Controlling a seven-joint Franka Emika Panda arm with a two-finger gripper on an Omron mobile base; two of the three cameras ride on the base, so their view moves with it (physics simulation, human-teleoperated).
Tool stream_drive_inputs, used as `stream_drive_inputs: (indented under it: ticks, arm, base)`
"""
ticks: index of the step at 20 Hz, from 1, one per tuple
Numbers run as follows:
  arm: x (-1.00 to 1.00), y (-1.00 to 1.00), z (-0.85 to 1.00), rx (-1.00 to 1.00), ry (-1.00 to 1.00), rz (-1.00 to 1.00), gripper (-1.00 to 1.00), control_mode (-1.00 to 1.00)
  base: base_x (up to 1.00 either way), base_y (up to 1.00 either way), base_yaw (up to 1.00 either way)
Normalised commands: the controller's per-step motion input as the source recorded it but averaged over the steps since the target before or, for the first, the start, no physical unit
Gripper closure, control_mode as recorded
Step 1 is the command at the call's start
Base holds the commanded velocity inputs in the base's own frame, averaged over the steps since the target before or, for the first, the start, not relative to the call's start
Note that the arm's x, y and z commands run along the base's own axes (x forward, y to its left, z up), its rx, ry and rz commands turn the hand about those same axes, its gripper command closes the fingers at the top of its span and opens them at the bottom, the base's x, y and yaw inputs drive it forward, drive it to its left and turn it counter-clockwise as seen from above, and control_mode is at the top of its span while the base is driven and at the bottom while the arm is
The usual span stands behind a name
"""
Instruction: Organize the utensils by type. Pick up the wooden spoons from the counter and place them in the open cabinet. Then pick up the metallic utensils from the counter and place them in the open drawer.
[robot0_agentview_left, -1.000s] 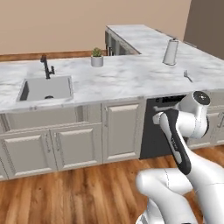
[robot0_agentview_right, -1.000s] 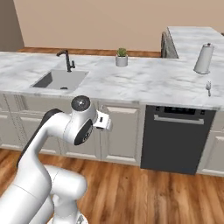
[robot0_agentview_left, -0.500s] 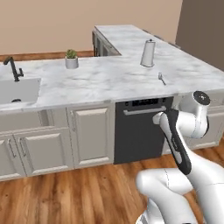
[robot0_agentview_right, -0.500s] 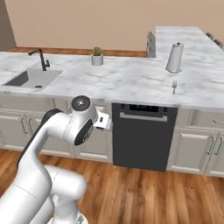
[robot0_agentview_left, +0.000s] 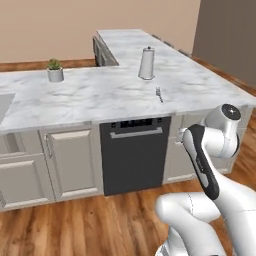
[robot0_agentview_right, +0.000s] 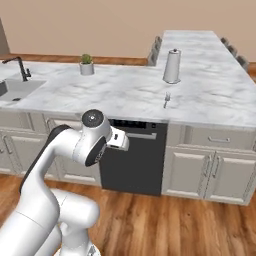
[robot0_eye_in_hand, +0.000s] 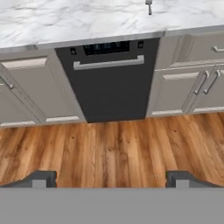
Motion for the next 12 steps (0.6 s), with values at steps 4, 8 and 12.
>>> stream_drive_inputs:
  ticks: [4,8,12]
  arm:
    - [0.0,0.0,0.0,0.0,0.0,0.0,-1.0,1.0]
    - [0.0,0.0,0.0,0.0,0.0,0.0,-1.0,1.0]
    - [0.0,0.0,0.0,0.0,0.0,0.0,-1.0,1.0]
  base:
    - [0.6,-0.6,0.0]
    - [0.72,-0.49,0.0]
    - [0.69,-0.47,0.03]
